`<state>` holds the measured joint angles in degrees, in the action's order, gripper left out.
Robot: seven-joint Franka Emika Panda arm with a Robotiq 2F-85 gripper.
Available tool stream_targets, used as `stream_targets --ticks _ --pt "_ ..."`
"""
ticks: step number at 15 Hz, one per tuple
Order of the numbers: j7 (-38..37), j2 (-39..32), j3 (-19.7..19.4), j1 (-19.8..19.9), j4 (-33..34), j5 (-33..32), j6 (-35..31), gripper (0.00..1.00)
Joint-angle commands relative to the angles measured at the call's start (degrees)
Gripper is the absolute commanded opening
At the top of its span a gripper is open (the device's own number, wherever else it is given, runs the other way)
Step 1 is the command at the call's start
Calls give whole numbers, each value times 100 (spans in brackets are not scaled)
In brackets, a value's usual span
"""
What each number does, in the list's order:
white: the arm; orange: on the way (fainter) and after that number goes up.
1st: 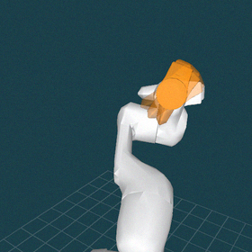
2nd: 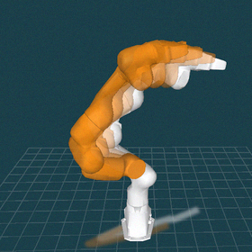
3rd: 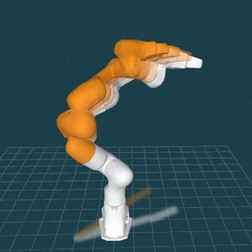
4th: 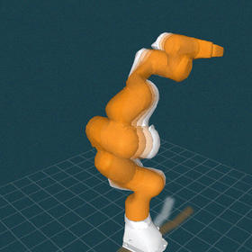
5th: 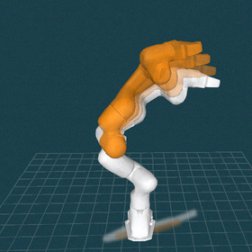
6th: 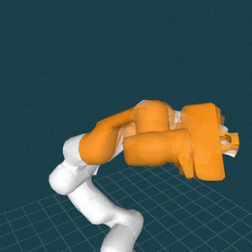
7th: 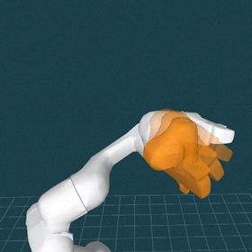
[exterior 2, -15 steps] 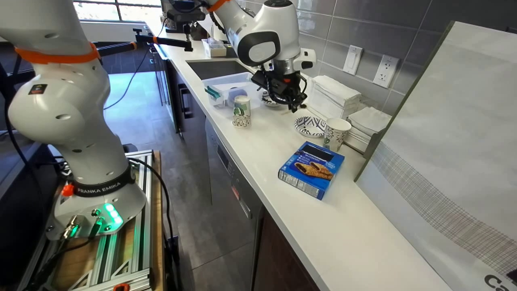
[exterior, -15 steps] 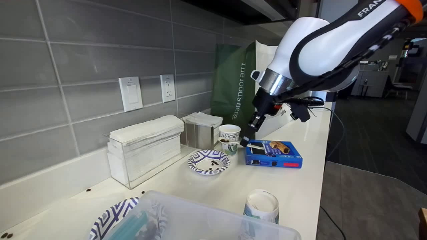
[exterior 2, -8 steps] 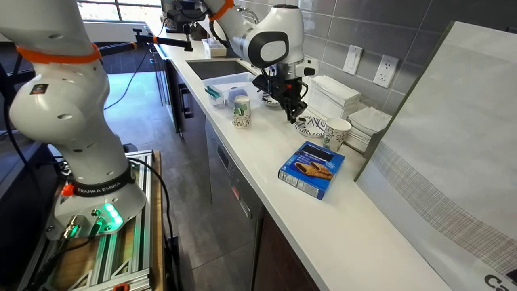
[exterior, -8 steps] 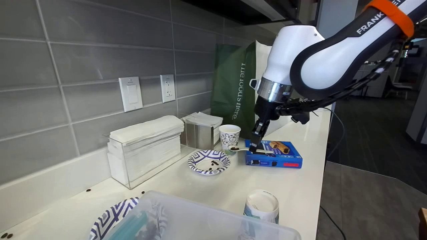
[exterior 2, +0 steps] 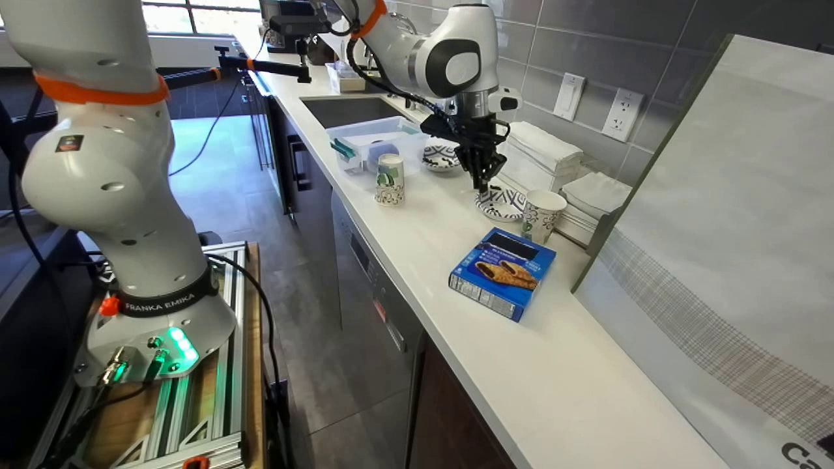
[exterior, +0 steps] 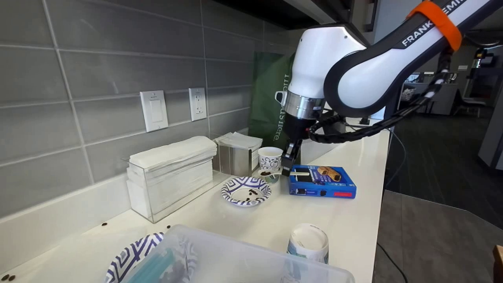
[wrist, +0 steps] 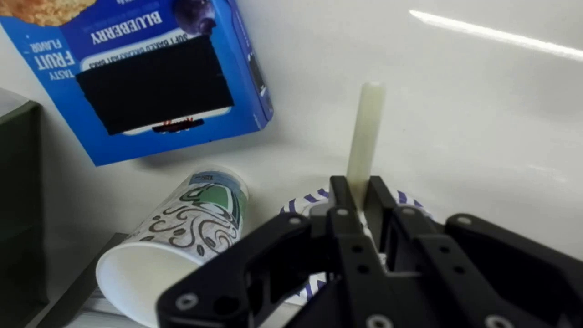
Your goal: Use the white spoon to place some of the contents from the bowl on the left into the bowl on the right.
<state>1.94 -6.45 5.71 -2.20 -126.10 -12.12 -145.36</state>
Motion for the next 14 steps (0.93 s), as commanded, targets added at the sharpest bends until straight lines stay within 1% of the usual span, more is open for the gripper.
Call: stream_targets --ticks 1,5,8,12,14 --pt "-463 -416 -180 -223 538 -656 330 3" --pt "-844 -750 -286 -451 912 -1290 564 3" --pt "-1099 -934 -327 -706 1106 -1781 802 3" --pt "-1473 -1080 -339 -1075 1278 -2498 1277 3" --pt "-1591 -1134 -318 -1185 1355 -2843 1529 3"
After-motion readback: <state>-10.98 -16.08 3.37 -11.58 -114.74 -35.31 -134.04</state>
